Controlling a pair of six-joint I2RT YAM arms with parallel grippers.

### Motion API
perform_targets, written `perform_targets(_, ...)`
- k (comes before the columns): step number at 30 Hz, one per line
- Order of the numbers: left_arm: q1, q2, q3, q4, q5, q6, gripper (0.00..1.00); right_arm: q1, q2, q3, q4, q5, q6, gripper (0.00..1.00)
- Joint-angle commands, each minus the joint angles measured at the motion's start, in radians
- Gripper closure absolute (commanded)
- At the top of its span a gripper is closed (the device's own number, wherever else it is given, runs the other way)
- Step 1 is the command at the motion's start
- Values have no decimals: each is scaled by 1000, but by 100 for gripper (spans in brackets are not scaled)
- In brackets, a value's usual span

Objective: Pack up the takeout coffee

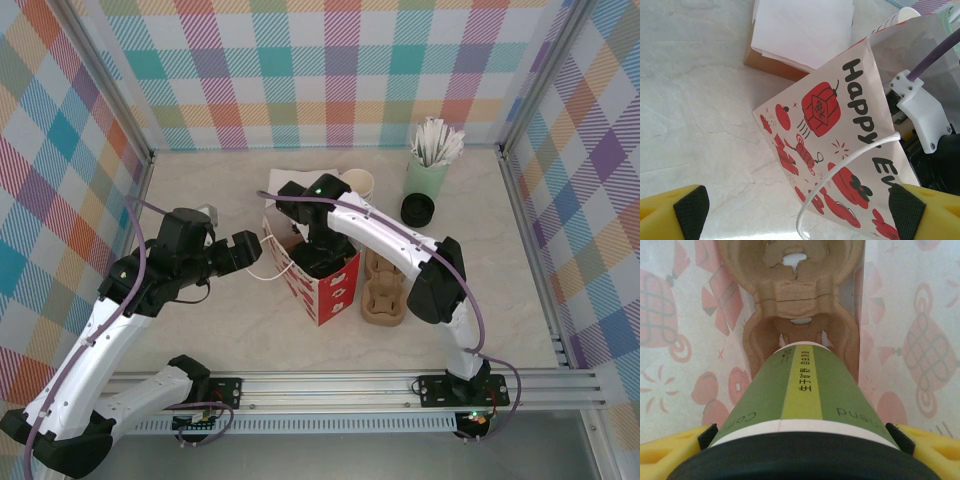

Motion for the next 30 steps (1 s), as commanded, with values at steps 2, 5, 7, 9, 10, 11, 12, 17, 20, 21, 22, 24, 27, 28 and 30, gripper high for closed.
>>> perform_targets(2, 1, -19, 20, -20, -16, 19, 5, -5, 11, -19, 1, -11, -18, 21)
perform_targets(5, 2, -17, 20, -20, -16, 21, 5, -6, 11, -32, 8, -10, -21, 21)
perform_targets(7, 2, -18, 20, -20, -15, 22, 5, -5, 12, -41, 15, -10, -21, 21)
perform_targets(9, 2, -18, 20, -20, -15, 21, 5, -6, 9, -51, 28, -11, -23, 21)
perform_targets(10, 2, -18, 20, -20, -15, 22, 5, -6, 10, -54, 32, -10, -24, 21)
perform_targets(11, 2, -17, 20, -20, -15, 21, 5, -6, 10, -58, 36, -12, -24, 21)
perform_targets(12, 3, -17, 22, -19, -16, 21, 5, -6, 9, -62, 40, -11, -26, 21)
perform_targets(17, 3, -17, 21, -19, -15, 21, 5, -6, 12, -85, 59, -17, -28, 21)
perform_targets(20, 3, -17, 20, -20, -15, 22, 5, -6, 13, -97, 66, -17, -30, 21)
perform_targets(21, 3, -18, 20, -20, -15, 21, 5, -6, 13, -102, 69, -17, -31, 21)
perform_targets(22, 3, -18, 20, -21, -16, 21, 5, -6, 12, -105, 72, -15, -31, 21)
perform_targets(24, 3, -18, 20, -21, -17, 21, 5, -6, 13, -116, 79, -12, -32, 21)
perform_targets(27, 3, -20, 19, -23, -17, 20, 5, -6, 16, -133, 90, -15, -34, 21)
perform_targets(28, 3, -20, 18, -23, -17, 19, 5, -6, 16, -136, 93, -17, -35, 21)
perform_targets(30, 3, -20, 17, -23, -18, 19, 5, -6, 15, -146, 102, -19, -34, 21)
